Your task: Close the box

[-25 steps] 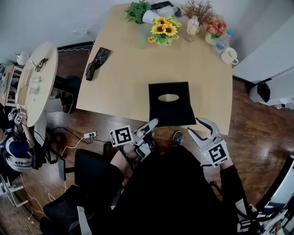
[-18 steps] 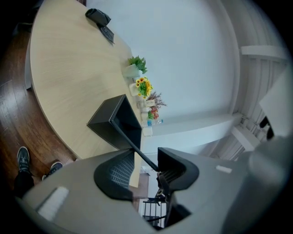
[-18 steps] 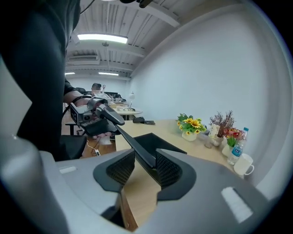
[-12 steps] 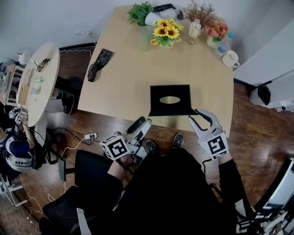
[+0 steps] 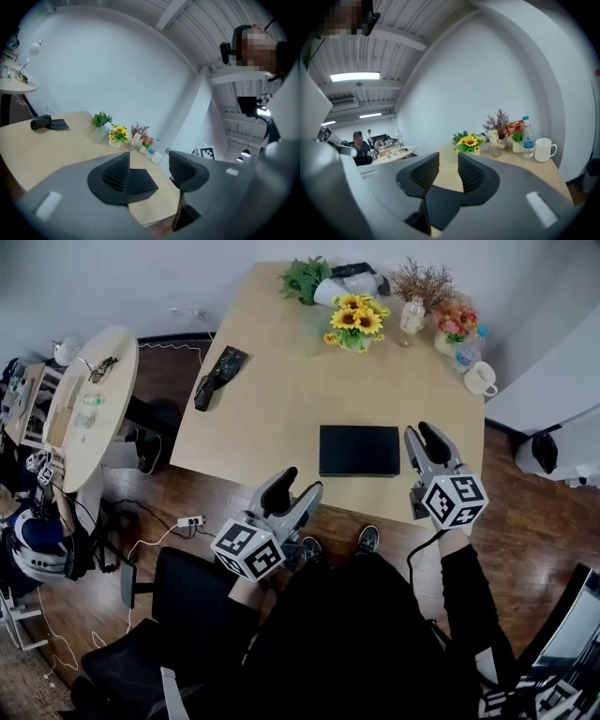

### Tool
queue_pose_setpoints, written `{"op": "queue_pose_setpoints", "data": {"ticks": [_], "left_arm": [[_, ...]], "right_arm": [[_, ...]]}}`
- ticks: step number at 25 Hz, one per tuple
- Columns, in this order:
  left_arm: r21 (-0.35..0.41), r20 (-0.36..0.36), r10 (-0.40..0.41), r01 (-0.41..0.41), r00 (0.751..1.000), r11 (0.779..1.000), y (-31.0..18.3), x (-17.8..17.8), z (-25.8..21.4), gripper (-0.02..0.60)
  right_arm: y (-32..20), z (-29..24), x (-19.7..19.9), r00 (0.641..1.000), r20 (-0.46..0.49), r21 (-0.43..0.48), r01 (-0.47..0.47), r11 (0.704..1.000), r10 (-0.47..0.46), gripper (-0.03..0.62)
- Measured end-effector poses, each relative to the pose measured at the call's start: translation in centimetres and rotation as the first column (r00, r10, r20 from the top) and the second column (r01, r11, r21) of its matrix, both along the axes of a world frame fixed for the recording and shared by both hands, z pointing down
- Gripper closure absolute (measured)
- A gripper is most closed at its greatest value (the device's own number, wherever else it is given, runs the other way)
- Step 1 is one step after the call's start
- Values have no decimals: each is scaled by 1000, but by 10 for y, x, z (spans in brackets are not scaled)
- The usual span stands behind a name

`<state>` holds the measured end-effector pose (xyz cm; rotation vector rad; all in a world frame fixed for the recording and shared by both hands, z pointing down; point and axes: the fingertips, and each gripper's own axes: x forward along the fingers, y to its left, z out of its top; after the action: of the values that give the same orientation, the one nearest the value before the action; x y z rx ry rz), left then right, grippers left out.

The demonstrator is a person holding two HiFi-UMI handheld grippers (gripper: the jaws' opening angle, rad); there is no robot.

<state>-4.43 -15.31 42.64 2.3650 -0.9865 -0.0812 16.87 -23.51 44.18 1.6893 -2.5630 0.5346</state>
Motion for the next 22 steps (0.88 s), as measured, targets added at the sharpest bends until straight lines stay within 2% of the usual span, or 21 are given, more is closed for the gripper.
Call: {"op": "queue_pose_setpoints", "data": {"ticks": [3,9,14,19,22], "left_arm": [[47,25,-11,9,1000,999,0,1,-16,336],[181,103,11,-29,995,983,2,12,-41,337],[202,135,44,-71,990,977,7,26,-46,339],[242,251,55,-117,967,963,13,31,-37,341],[227,239,59,-115,969,967,15,30,-35,341]], "right_arm": [[24,-40,-15,999,44,65,27,998,-30,468],[61,-79,-53,996,39,156,79,985,-86,474],[71,-83,-69,990,14,175,134,975,-139,474],[76,-83,-73,986,-1,179,164,970,-166,491],[76,-82,-75,986,-8,176,167,970,-169,491]]}}
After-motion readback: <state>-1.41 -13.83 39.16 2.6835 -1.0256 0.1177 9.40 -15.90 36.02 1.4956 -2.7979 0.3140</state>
